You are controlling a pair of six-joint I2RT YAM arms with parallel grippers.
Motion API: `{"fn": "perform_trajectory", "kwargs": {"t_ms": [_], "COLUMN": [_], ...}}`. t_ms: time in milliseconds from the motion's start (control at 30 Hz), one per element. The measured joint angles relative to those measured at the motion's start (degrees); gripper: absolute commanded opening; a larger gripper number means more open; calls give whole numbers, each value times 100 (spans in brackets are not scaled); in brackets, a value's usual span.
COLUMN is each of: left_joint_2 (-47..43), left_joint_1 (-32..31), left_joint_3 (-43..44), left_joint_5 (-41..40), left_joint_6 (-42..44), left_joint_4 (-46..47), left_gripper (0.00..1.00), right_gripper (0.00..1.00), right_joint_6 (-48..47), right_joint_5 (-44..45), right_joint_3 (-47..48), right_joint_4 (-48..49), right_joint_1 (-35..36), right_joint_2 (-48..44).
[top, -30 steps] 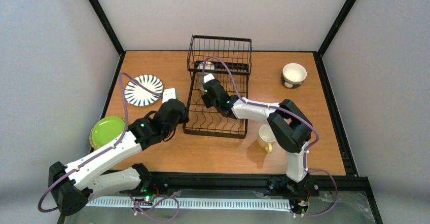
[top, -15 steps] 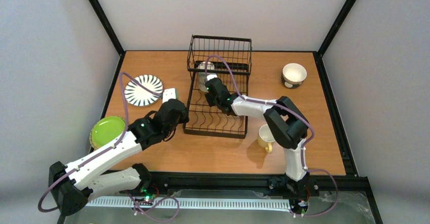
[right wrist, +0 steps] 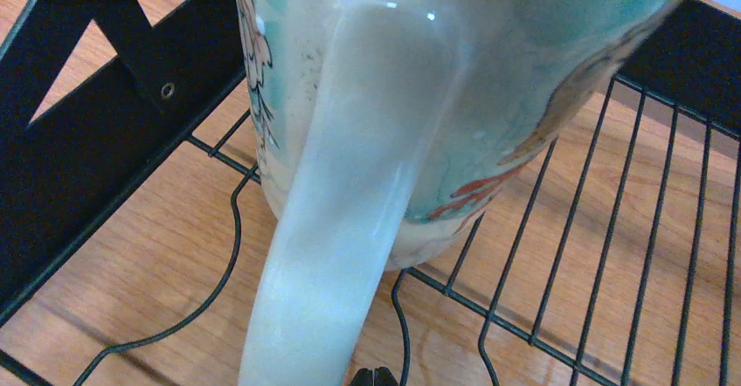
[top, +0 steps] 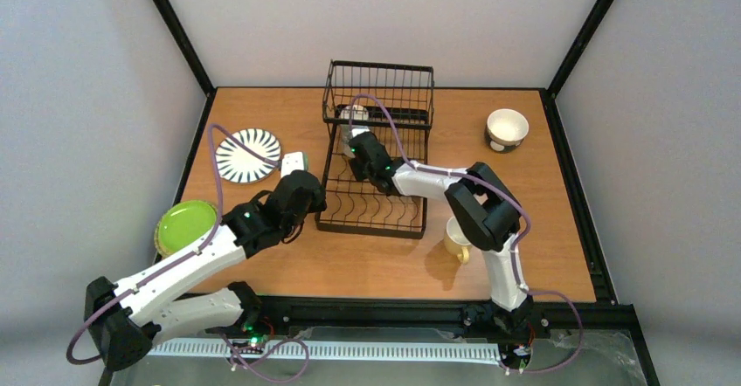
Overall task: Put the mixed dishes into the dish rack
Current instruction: Move the cup to the dish rack.
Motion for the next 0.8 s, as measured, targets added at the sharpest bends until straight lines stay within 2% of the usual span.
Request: {"fn": "perform_trajectory", "kwargs": {"t_ms": [433,800], "left_joint_2": [-2,-2], "left_joint_1": [0,0], "left_joint_3": [-9,-61], "left_joint_5": [-2,-2], "left_joint_6": [-2,-4], "left_joint_4": [0,-2], "left_gripper": [79,79], "right_gripper": [2,2], "right_joint_6": [-59,-66], "right_joint_5": [11,94], "right_joint_3": [573,629], "right_joint_4": [-7,4], "right_joint_1": [-2,-2], "right_joint_2": [382,426]}}
